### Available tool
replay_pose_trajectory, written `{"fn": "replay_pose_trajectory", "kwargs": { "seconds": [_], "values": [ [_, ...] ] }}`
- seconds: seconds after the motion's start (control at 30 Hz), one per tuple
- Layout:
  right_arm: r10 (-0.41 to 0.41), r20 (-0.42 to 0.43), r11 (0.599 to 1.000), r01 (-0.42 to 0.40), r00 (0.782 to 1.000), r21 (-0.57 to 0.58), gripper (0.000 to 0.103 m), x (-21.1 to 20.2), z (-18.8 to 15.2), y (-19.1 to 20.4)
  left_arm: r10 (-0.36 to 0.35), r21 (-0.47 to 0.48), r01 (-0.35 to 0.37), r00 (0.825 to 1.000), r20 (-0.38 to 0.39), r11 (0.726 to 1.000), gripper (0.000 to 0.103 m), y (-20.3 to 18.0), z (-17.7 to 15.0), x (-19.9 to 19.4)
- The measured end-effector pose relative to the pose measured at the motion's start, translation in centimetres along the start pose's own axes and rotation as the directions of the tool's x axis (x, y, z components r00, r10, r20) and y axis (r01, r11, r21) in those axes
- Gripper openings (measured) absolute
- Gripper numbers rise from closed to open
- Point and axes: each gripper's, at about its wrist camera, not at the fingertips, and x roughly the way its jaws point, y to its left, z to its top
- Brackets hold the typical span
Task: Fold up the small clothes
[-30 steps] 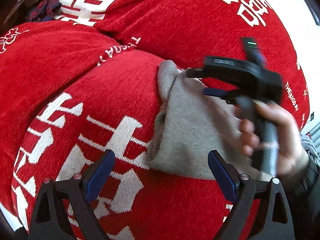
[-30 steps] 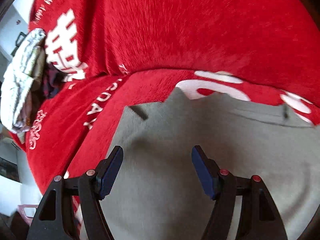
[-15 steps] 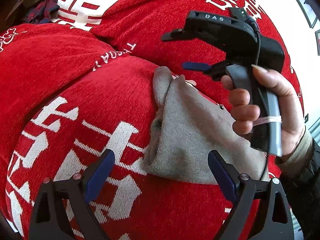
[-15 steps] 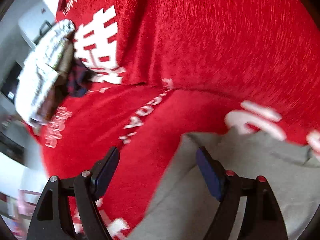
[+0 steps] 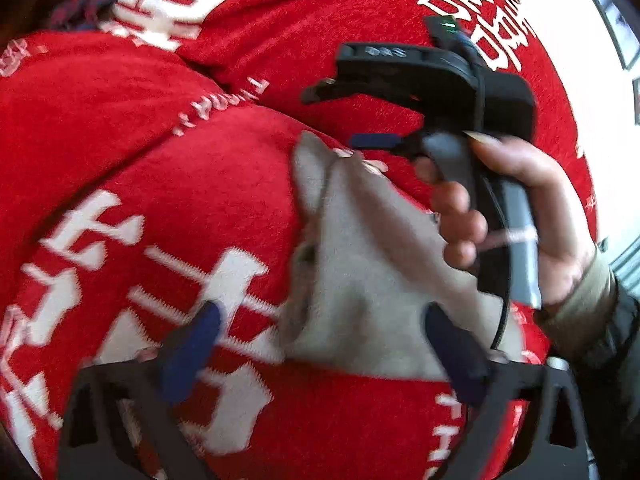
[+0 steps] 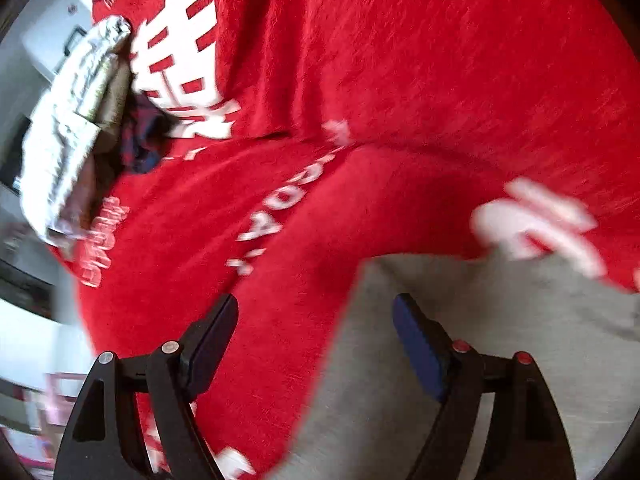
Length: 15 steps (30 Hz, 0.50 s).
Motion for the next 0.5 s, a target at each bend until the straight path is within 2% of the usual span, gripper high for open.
{"fn": "replay_pose_trajectory", "kwargs": {
  "seconds": [0.03,0.07,0.13,0.23,0.27,0.37,0.47,0.5],
  "values": [
    [-0.047,-0.017,0.999,0.047,0.999,0.002,0.083,-0.6,0.0,-0.6,-0.005,0.000,0.005,1.000,-0.013,1.000,0.103,-0.3,0.5,0.6],
    [-0.061,-0.034,0.998,0.062,0.998,0.008,0.083,-0.9,0.0,-1.1,-0.016,0.006,0.016,1.000,-0.025,1.000,0.103,-0.5,0.8,1.0],
    [-0.048,-0.072,0.998,0.051,0.996,0.031,0.083,-1.3,-0.1,-2.3,-0.063,0.022,0.064,0.997,-0.054,0.998,0.103,-1.1,1.2,2.3],
    [-0.046,-0.100,0.998,0.049,0.994,0.036,0.083,-1.0,-0.1,-2.8,-0.107,0.031,0.108,0.993,-0.044,0.994,0.102,-1.1,1.1,2.4],
    [-0.041,-0.106,0.998,0.045,0.994,0.039,0.083,-0.8,-0.2,-2.8,-0.105,0.039,0.107,0.994,-0.033,0.994,0.099,-1.0,0.9,2.3],
    [-0.004,-0.138,0.997,0.015,0.990,0.073,0.083,0.6,-0.1,-2.9,-0.116,0.033,0.117,0.992,-0.048,0.993,0.070,-0.7,0.7,2.5],
    [0.036,-0.162,0.993,-0.016,0.986,0.121,0.083,2.6,0.0,-2.6,-0.133,0.007,0.133,0.990,-0.051,0.991,0.057,-0.4,0.9,2.7],
    [0.045,-0.169,0.991,-0.023,0.985,0.134,0.083,3.1,-0.1,-2.5,-0.143,-0.004,0.143,0.988,-0.058,0.990,0.049,-0.3,0.9,2.7]
  ]
}}
